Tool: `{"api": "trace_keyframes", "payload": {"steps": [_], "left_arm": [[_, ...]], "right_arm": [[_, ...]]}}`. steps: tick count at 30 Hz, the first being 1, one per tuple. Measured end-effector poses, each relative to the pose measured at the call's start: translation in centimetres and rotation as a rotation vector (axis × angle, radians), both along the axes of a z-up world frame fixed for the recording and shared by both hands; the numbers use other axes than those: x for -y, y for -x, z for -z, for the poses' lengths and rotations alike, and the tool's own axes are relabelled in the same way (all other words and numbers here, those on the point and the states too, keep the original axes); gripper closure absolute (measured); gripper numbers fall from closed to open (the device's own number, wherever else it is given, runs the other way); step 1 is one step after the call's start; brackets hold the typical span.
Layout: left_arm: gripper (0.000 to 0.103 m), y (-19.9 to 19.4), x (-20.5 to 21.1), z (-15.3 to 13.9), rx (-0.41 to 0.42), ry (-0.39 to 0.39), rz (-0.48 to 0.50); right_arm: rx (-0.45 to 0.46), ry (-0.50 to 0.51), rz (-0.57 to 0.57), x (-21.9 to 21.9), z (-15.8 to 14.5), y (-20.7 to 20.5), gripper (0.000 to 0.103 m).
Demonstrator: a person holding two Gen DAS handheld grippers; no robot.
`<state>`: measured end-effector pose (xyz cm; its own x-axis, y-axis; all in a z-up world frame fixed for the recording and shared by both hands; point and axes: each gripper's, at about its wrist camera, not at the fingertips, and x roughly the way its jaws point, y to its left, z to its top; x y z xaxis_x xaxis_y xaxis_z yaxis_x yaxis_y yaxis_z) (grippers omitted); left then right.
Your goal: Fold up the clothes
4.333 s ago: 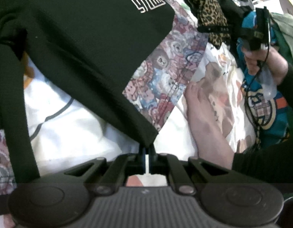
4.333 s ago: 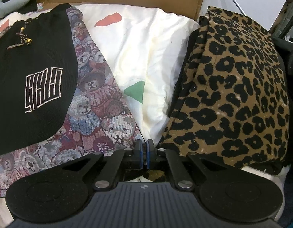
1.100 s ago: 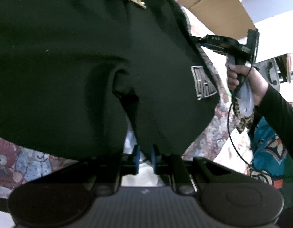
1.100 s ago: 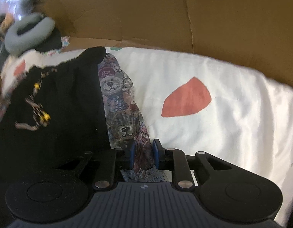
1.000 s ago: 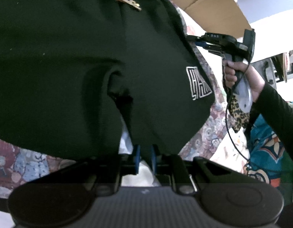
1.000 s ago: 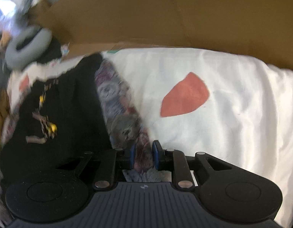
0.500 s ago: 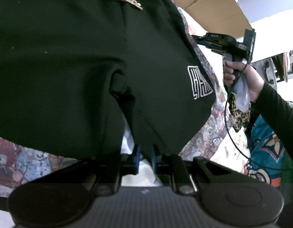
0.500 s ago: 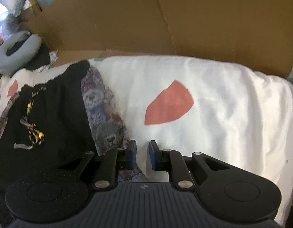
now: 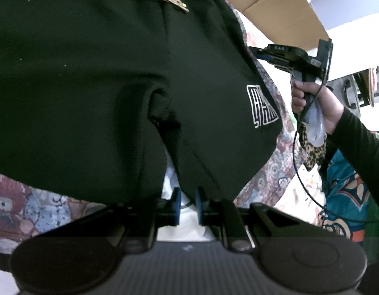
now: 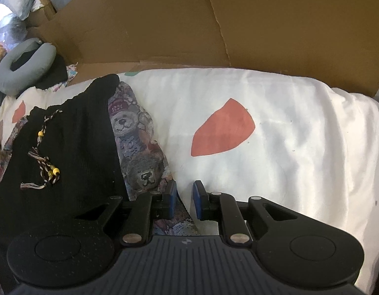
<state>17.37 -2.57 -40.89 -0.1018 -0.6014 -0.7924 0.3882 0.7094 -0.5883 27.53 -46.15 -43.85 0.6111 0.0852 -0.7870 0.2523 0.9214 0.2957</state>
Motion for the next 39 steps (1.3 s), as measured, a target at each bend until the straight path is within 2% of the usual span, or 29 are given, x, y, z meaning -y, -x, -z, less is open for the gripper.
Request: {"api": "trace_keyframes", "payload": {"steps": [11,17,26,37,39], "left_arm": [[0.091,0.1,-0.2,0.2,-0.004,-0.008,-0.003],[0.091,0.2,-0.1,0.4,-0.006,-0.008,-0.001],[0.091,0.4,0.0,0.5,-0.006,-0.012,0.003],[0.091,0.3,-0.3,0.4,-0.006,-0.021,0.006],[0.091,0.2,-0.2,0.2,0.0,-0.014,0.006]], "right_arm": [[-0.008,0.02,-0.027,-0.7,0.3,0.1,0.082],[0.032,0.036,-0.024,-0.5,-0.6,0.2,0.082],[-0.006,0.038,-0.056,-1.4,0.5,0.1,0.083],[-0.052,0.125,-0.114,-2.6,0.8,-0.9,0.08],[-0.059,0.129,-0.127,-2.6,0.8,-1.1,0.085]]}}
